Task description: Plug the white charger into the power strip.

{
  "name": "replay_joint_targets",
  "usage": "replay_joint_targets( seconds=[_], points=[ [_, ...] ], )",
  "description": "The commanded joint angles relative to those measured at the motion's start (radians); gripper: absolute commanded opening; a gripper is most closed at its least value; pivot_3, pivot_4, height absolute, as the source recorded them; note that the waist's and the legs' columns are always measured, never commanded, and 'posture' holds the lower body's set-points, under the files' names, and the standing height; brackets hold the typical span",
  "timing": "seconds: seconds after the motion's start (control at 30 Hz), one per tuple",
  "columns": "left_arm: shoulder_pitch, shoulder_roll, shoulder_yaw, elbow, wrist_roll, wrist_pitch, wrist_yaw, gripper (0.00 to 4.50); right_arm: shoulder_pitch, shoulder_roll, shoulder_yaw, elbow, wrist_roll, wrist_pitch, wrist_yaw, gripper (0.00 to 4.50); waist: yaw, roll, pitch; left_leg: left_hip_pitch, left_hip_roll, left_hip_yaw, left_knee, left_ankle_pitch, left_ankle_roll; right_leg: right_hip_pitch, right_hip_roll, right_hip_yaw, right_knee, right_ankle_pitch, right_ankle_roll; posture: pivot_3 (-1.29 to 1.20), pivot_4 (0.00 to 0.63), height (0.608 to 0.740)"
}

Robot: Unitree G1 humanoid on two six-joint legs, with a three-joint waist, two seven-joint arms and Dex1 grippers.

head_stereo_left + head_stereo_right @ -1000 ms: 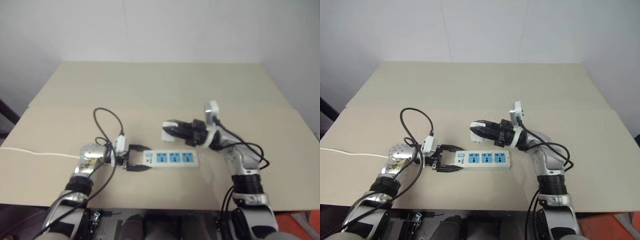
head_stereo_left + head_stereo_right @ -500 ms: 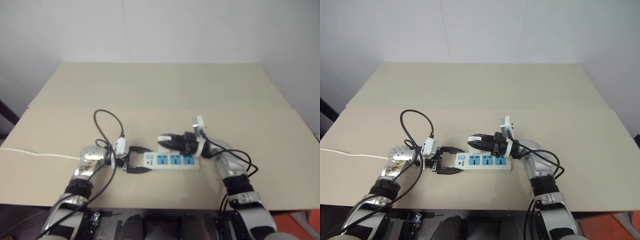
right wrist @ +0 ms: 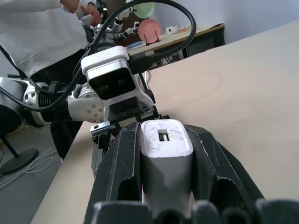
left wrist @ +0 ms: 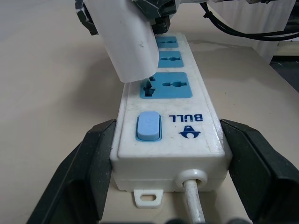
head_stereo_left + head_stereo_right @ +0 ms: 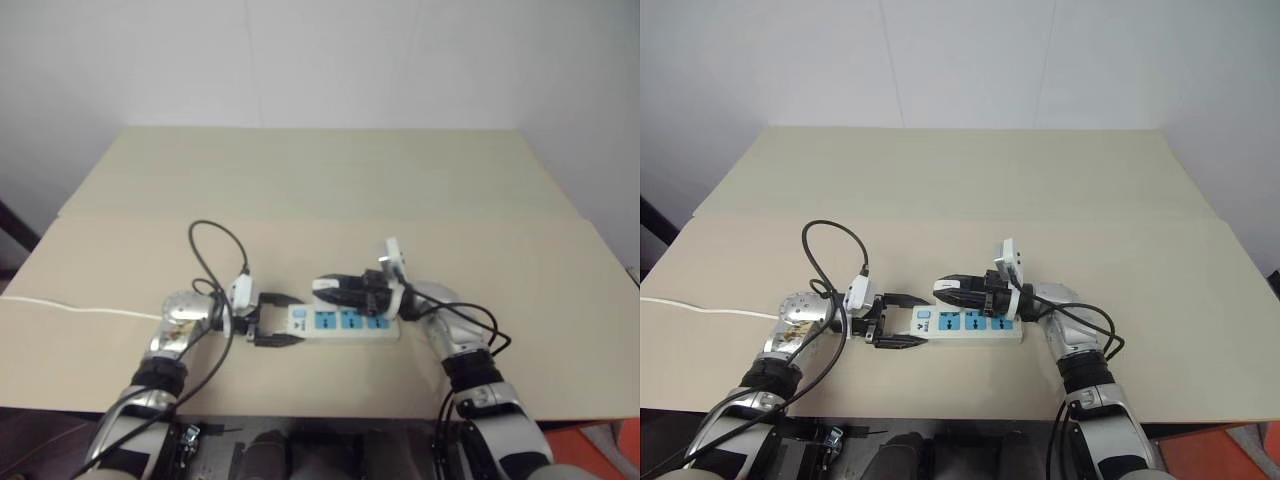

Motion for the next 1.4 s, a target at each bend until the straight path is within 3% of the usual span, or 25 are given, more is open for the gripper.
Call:
replay_joint_targets(
  seconds=[0.03, 0.9, 1.4],
  points=[
    [0.023, -0.010, -0.038, 0.033, 0.037, 0.023, -0.012, 3.21, -0.020, 0.005, 0.008, -0.003, -0.004, -0.036, 0.006, 1.11, 0.000, 0.000, 0.000, 0.000, 0.000, 0.000, 0.000, 0.000, 0.000, 0.000, 0.000, 0.000, 0.000, 0.000, 0.000, 0.00, 0.150, 0.740],
    [0.027, 0.010, -0.033, 0.028, 0.032, 0.028, -0.028, 3.21, -0.001, -0.058, 0.080, 0.171, -0.113, -0.306, 0.053, 1.11, 0.000, 0.000, 0.000, 0.003, 0.000, 0.000, 0.000, 0.000, 0.000, 0.003, 0.000, 0.000, -0.001, 0.000, 0.000, 0.00, 0.150, 0.740],
    [0.024, 0.015, -0.033, 0.033, 0.029, 0.030, -0.039, 3.21, 0.015, -0.048, 0.128, 0.308, -0.155, -0.332, 0.032, 1.11, -0.010, -0.003, -0.011, 0.005, 0.001, 0.000, -0.001, 0.000, 0.000, 0.004, 0.000, 0.000, -0.001, 0.000, 0.000, 0.00, 0.150, 0.740]
  ],
)
